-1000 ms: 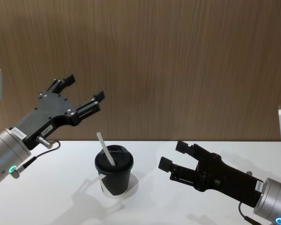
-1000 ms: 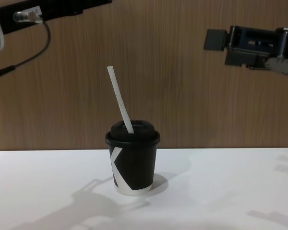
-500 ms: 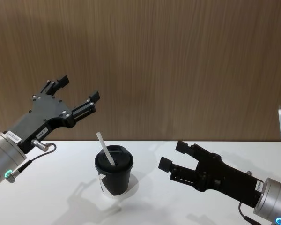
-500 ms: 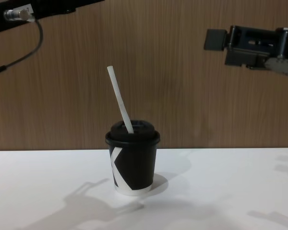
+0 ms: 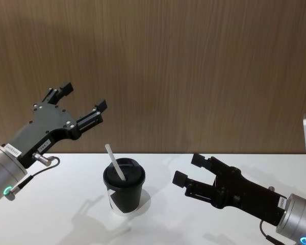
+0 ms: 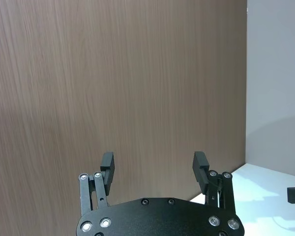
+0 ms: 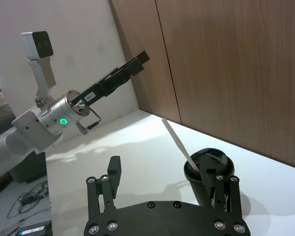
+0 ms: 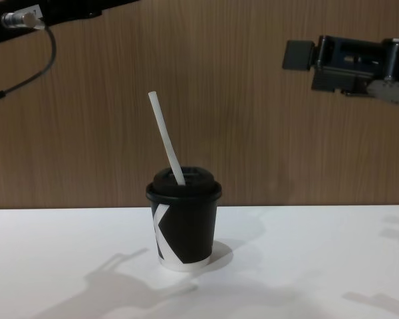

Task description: Pick up the straw with one hand, pass it to the other hand, and insert it into the cup.

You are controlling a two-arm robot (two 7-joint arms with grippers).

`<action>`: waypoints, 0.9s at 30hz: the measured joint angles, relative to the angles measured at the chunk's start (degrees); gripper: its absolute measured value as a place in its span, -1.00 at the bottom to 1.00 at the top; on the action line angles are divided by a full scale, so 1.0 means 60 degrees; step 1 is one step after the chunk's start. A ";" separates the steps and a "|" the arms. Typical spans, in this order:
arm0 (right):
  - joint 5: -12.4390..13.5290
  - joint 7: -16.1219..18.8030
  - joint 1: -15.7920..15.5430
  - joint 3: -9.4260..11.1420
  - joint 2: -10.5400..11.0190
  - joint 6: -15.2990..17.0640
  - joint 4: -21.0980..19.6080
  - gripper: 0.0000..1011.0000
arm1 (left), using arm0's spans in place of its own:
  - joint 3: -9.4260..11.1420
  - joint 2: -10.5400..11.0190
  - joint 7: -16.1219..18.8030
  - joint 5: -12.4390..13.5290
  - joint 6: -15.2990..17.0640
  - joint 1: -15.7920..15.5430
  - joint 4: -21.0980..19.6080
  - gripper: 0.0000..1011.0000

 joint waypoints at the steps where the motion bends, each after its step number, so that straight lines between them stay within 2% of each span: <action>1: 0.0000 0.0000 0.0000 0.0000 0.0000 -0.0001 0.0000 0.98 | -0.0002 0.0001 0.0004 0.0001 0.0000 0.0005 -0.0004 0.98; 27: 0.0000 0.0000 0.0000 0.0000 0.0000 0.0000 0.0000 0.98 | -0.0026 0.0008 0.0046 0.0012 -0.0001 0.0051 -0.0058 0.98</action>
